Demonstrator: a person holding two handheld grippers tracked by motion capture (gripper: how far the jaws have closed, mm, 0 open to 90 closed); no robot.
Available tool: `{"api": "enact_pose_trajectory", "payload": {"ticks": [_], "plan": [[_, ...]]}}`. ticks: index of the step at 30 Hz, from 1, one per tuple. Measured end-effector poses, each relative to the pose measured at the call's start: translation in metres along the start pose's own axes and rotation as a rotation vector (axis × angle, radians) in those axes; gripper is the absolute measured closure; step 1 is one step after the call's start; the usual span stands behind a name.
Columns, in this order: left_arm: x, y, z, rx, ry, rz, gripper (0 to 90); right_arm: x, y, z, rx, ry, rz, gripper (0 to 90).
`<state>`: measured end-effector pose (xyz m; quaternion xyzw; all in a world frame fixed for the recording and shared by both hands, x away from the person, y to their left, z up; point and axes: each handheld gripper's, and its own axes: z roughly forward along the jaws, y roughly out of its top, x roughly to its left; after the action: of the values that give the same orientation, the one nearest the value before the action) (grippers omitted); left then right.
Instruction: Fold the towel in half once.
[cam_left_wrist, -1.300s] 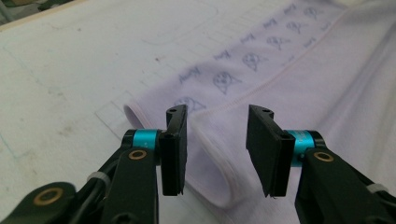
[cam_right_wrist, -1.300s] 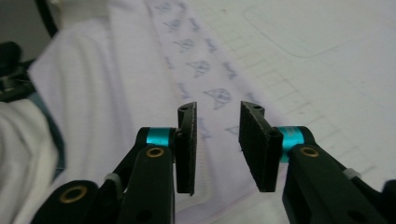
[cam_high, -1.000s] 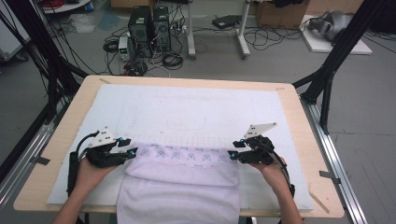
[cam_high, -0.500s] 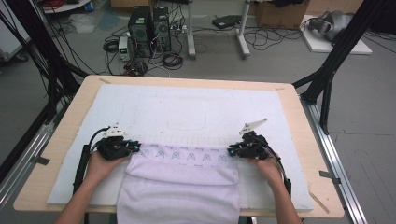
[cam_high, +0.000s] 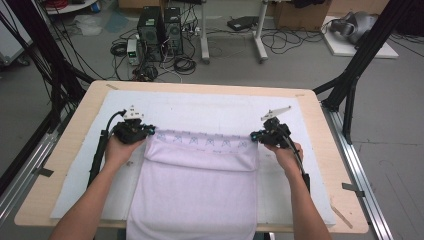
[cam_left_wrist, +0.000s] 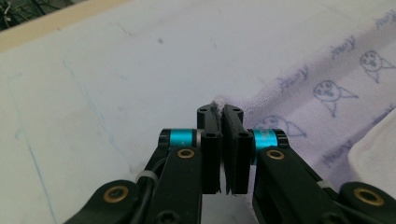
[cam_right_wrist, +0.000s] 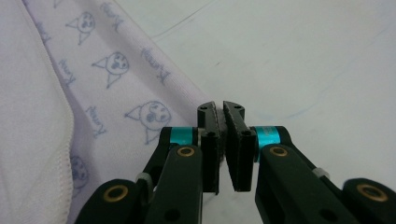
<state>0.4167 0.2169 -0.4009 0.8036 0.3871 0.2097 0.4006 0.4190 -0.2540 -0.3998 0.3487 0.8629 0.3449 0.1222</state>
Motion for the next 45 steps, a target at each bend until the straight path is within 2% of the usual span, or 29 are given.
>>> {"api": "enact_pose_trajectory", "payload": {"ticks": [4, 8, 11, 13, 15, 16, 18, 19, 20, 21, 24, 26, 28, 30, 32, 36, 38, 40, 42, 45], "plan": [[0.014, 0.036, -0.009, -0.017, 0.035, -0.003, 86.0, -0.012, 0.032, -0.016, -0.050, -0.035, -0.009, 85.3], [0.024, 0.071, -0.026, -0.070, 0.058, 0.000, 86.1, -0.020, 0.063, -0.036, -0.092, -0.069, -0.029, 85.4], [0.025, 0.082, -0.033, -0.110, 0.060, -0.006, 85.9, -0.022, 0.082, -0.049, -0.122, -0.098, -0.043, 85.3], [0.025, 0.078, -0.026, -0.064, 0.077, -0.005, 80.7, -0.023, 0.084, -0.047, -0.123, -0.098, -0.045, 82.1], [0.029, 0.065, -0.017, -0.017, 0.087, -0.048, 63.2, -0.026, 0.077, -0.035, -0.095, -0.061, -0.007, 65.6], [0.032, 0.056, -0.015, -0.003, 0.082, -0.061, 60.0, -0.027, 0.070, -0.028, -0.076, -0.057, 0.017, 62.6], [0.034, 0.038, -0.011, 0.010, 0.072, -0.090, 56.2, -0.027, 0.055, -0.016, -0.057, -0.021, 0.035, 58.8], [0.034, 0.030, -0.010, 0.014, 0.058, -0.101, 54.1, -0.027, 0.050, -0.009, -0.014, -0.003, 0.045, 56.1], [0.034, 0.023, -0.010, 0.024, 0.046, -0.097, 53.2, -0.024, 0.044, -0.004, 0.002, -0.005, 0.032, 56.1], [0.033, 0.017, -0.009, 0.025, 0.033, -0.098, 53.3, -0.021, 0.038, -0.002, -0.005, -0.001, 0.022, 56.5], [0.027, 0.004, -0.007, 0.037, -0.028, -0.090, 52.8, -0.016, 0.026, 0.006, 0.011, 0.045, 0.030, 53.5], [0.020, -0.003, -0.006, 0.040, -0.059, -0.069, 51.5, -0.011, 0.020, 0.008, 0.009, 0.068, 0.037, 51.5], [0.013, -0.005, -0.003, 0.071, -0.109, -0.070, 49.8, -0.006, 0.016, 0.009, 0.006, 0.095, 0.041, 50.3], [0.005, -0.006, 0.001, 0.104, -0.147, -0.037, 46.6, -0.001, 0.012, 0.012, 0.020, 0.102, 0.031, 49.5], [-0.004, -0.004, 0.003, 0.115, -0.193, -0.008, 46.2, 0.003, 0.009, 0.015, 0.038, 0.106, 0.029, 49.1], [-0.017, -0.004, 0.005, 0.131, -0.220, 0.045, 46.0, 0.009, 0.001, 0.021, 0.045, 0.122, 0.032, 50.3], [-0.021, -0.009, 0.004, 0.114, -0.209, 0.060, 47.8, 0.011, -0.003, 0.024, 0.044, 0.128, 0.030, 51.9], [-0.020, -0.016, 0.004, 0.108, -0.216, 0.036, 48.5, 0.013, -0.006, 0.024, 0.040, 0.129, 0.028, 52.2], [-0.021, -0.022, 0.003, 0.101, -0.213, 0.037, 48.3, 0.015, -0.006, 0.025, 0.040, 0.128, 0.016, 52.3], [-0.023, -0.027, 0.002, 0.101, -0.207, 0.070, 50.1, 0.019, -0.005, 0.024, 0.034, 0.126, 0.008, 53.2]]}}
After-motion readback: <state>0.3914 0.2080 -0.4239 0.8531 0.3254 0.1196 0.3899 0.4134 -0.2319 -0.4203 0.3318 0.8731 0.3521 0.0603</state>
